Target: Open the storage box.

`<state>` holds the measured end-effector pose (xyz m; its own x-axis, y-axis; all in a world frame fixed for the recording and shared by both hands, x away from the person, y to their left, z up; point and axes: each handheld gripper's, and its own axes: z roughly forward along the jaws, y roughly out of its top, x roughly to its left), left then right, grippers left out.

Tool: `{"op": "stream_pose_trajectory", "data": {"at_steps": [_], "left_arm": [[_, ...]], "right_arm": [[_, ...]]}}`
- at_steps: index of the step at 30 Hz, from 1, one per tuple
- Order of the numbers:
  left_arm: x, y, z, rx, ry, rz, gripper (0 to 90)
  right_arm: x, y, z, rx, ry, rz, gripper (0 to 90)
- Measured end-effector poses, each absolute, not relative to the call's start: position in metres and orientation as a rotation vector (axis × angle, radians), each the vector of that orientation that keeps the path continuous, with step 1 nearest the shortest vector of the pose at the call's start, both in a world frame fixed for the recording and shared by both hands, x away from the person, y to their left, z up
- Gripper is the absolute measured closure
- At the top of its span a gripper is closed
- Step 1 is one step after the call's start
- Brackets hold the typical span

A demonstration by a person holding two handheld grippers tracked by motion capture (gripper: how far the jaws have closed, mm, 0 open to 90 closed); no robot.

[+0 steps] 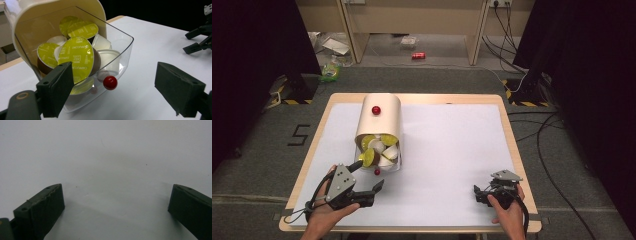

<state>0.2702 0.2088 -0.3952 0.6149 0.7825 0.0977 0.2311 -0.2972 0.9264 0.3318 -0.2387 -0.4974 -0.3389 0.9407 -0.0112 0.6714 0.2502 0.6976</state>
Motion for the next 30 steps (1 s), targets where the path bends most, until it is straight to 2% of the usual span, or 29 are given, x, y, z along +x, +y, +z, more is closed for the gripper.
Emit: {"op": "stream_pose_trajectory", "data": {"at_steps": [30], "left_arm": [[0.257, 0.208, -0.399, 1.845, 0.83, 0.653, 15.1]], "right_arm": [[0.332, -0.239, -0.497, 1.468, 2.099, 0.843, 0.6]]}}
